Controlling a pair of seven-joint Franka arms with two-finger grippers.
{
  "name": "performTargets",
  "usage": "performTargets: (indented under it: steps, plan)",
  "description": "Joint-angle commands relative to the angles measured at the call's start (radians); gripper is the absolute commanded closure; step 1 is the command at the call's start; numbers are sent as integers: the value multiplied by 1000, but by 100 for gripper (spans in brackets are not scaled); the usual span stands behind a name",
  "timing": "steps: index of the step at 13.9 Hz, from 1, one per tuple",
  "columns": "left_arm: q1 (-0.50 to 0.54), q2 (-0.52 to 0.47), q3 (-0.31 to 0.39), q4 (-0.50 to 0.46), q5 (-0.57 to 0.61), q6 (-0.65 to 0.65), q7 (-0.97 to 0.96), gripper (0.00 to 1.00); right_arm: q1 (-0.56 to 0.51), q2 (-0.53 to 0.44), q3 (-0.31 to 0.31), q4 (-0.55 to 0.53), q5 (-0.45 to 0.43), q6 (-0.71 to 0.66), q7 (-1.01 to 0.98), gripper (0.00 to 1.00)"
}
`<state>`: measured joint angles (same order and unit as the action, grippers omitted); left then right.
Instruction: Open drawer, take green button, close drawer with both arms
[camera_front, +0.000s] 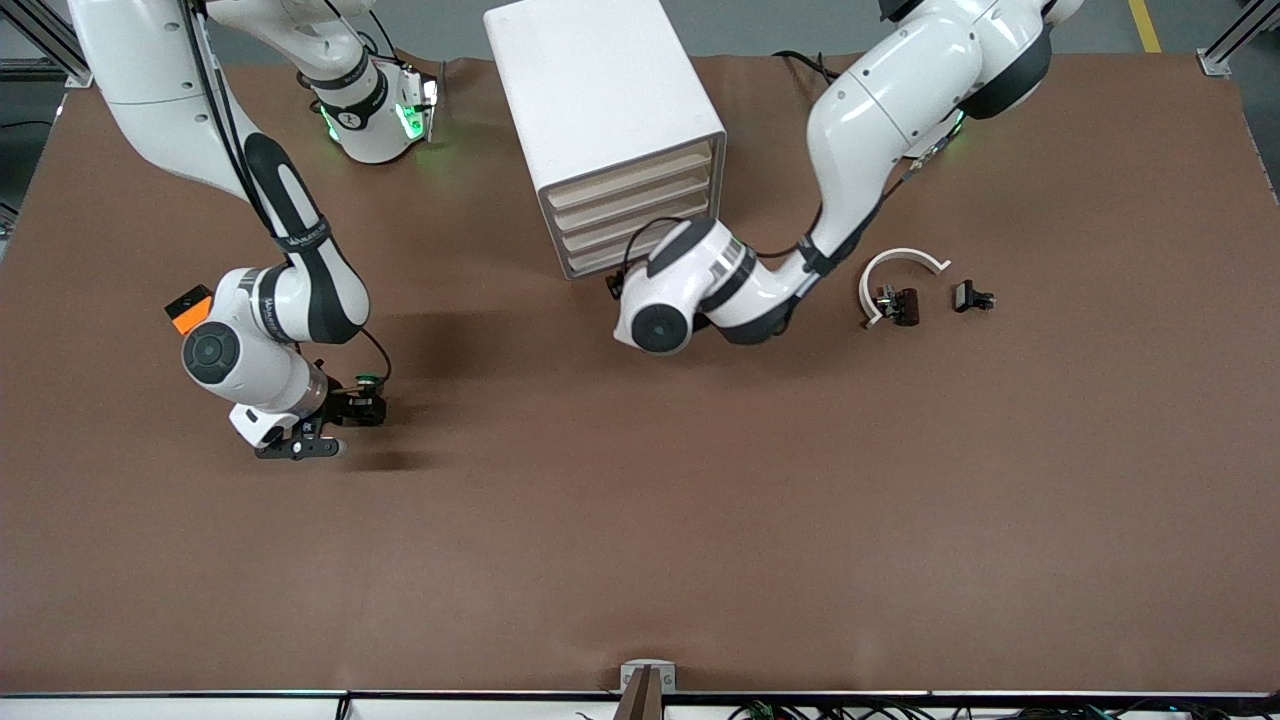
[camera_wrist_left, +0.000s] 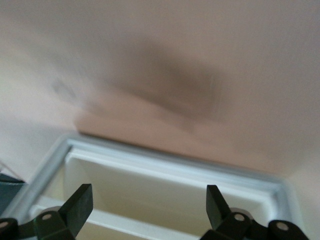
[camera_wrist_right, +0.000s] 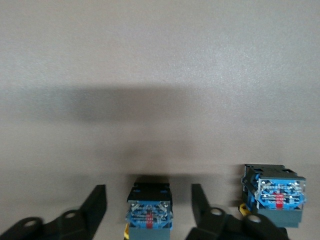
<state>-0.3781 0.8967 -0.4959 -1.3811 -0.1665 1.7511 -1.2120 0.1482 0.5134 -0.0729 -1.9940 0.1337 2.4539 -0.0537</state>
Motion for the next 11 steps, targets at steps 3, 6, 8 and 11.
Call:
performTargets:
  steps: [3,6,8,11]
  plan:
    - [91,-59,45,70,158,-22,69,0,-16,-18,7,130,10,-203,5,0]
    - [232,-139,39,65,199,-33,224,0,-36,-48,7,236,1,-378,2,0]
    - [309,-197,42,63,200,-89,355,0,-36,-65,-10,312,-12,-502,2,0]
    - [427,-268,43,45,217,-148,579,0,-36,-134,-36,388,-43,-668,3,0]
